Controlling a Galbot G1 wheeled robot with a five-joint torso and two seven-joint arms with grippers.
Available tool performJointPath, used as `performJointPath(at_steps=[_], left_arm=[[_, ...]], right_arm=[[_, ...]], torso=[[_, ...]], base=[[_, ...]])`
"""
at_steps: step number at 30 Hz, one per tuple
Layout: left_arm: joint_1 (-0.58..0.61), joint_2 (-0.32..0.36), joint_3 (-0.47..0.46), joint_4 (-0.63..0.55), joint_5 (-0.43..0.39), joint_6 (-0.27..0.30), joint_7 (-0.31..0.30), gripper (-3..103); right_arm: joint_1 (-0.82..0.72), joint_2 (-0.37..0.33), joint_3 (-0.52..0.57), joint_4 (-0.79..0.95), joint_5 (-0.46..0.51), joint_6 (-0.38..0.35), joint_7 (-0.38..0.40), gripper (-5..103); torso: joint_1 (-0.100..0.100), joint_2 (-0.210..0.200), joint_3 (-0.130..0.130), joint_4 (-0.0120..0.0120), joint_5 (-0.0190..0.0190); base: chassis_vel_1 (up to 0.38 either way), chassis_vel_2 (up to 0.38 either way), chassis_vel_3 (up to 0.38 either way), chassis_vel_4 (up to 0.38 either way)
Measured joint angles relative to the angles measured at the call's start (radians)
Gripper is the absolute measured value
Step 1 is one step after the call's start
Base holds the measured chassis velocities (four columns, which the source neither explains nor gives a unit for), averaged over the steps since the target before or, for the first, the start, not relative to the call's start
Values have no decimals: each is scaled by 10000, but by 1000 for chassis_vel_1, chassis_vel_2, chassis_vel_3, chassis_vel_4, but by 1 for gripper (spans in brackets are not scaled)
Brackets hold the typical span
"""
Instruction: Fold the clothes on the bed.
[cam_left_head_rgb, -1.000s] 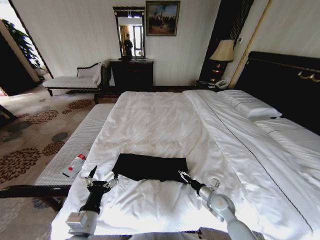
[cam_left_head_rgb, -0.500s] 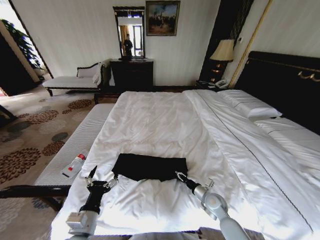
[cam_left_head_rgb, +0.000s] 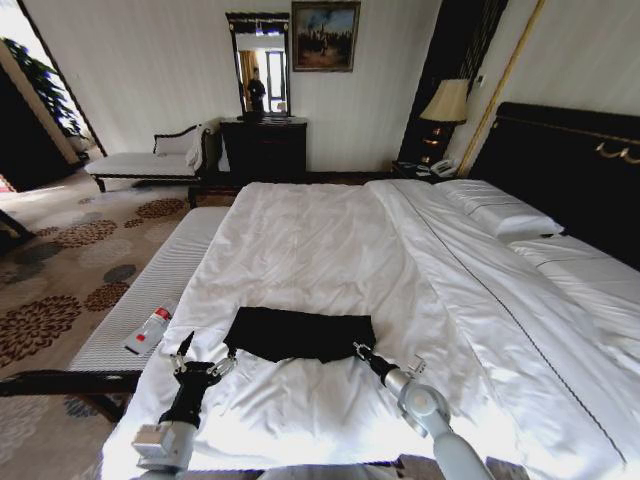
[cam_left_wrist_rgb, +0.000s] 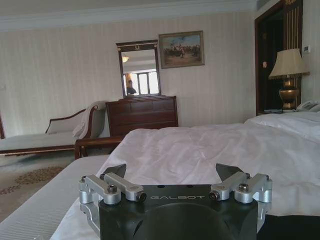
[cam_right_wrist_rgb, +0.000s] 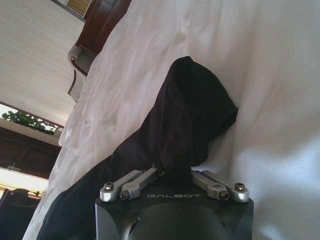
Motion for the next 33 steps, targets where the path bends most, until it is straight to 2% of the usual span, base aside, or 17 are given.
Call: performJointPath(at_steps=[4,11,21,27,30,33], left_arm=[[0,0,0,0,-1,0,0,100],[0,-1,0,0,-1,0,0,100],[0,0,-1,0,0,1,0,100],[0,0,0,0,-1,1,1,100],[0,0,-1,0,-1,1,1,100],[0,0,0,0,-1,1,1,100]], right_arm=[[-79,197,67,279,-601,157,9,3],[-305,222,420,1066,-1063,203,221,3],[-743,-678,2038,1757,-1052,138,337,3],[-737,-1833,2999,1525,-1075,106,224,3],[-684,-2107,3085,1270,-1244,106,145,3],[-508,-2402,2956,653,-2050,222,-140,3]], torso=[[0,0,0,0,1],[0,0,0,1,0],[-1,0,0,-1,1],[0,0,0,-1,1],[0,0,0,-1,2],[0,0,0,0,3]], base=[[0,0,0,0],[0,0,0,0],[0,0,0,0],[0,0,0,0],[0,0,0,0],[0,0,0,0]])
